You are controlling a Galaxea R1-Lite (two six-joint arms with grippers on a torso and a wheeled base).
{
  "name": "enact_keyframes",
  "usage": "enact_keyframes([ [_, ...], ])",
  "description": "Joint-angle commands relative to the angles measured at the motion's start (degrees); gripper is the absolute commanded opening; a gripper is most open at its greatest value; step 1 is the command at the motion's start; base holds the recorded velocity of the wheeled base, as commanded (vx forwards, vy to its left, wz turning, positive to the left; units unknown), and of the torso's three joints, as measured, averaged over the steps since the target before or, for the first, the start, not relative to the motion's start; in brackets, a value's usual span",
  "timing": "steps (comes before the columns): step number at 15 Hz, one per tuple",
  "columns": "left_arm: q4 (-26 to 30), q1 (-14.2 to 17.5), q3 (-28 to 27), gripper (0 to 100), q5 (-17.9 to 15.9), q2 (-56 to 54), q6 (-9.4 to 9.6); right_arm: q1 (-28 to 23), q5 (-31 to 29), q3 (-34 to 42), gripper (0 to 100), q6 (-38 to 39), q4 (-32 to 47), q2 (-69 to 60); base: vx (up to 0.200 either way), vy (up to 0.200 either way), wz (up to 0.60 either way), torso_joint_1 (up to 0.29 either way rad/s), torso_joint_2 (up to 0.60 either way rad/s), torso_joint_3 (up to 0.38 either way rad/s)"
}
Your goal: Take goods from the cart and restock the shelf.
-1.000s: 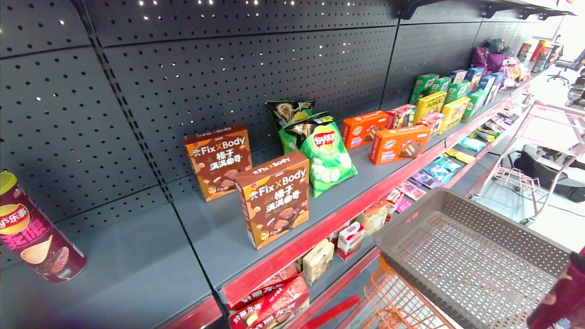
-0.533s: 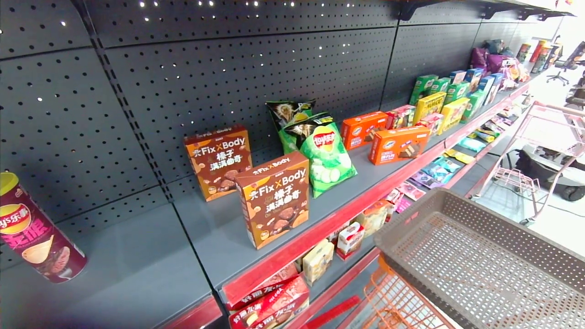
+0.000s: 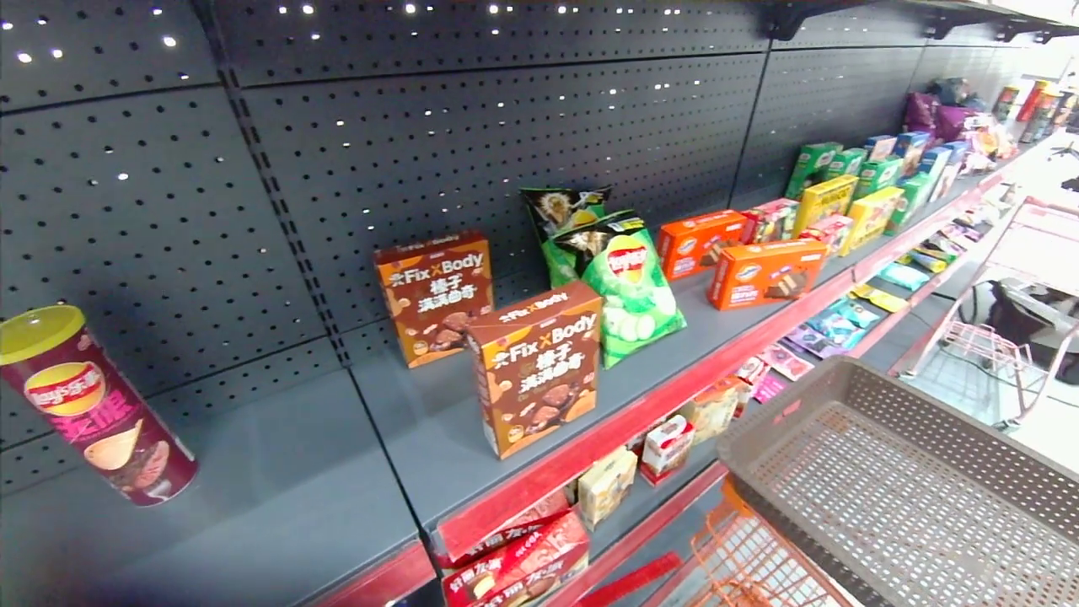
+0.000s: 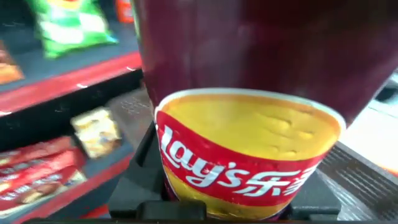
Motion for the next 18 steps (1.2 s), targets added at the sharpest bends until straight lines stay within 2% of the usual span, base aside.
enact_keyframes([
  [1,0.02,0.00,0.00,100,0.04,0.07,-0.04,-0.03,0.14,0.14,0,0.01,-0.18,-0.09,0.000,0.000,0.60,0.007,0.00,-0.002],
  [12,0.02,0.00,0.00,100,0.04,0.07,-0.04,0.06,0.23,0.32,0,0.01,-0.18,-0.53,0.000,0.000,0.60,0.005,0.00,0.003],
  [15,0.02,0.00,0.00,100,0.04,0.07,-0.04,0.67,1.37,0.50,0,0.09,-0.18,-0.53,0.000,0.000,0.00,0.000,0.00,0.000],
  [18,-0.06,0.00,0.00,100,0.04,0.07,-0.04,1.11,6.82,0.76,0,1.24,-0.79,-0.80,0.000,0.000,0.00,0.000,0.00,0.000],
])
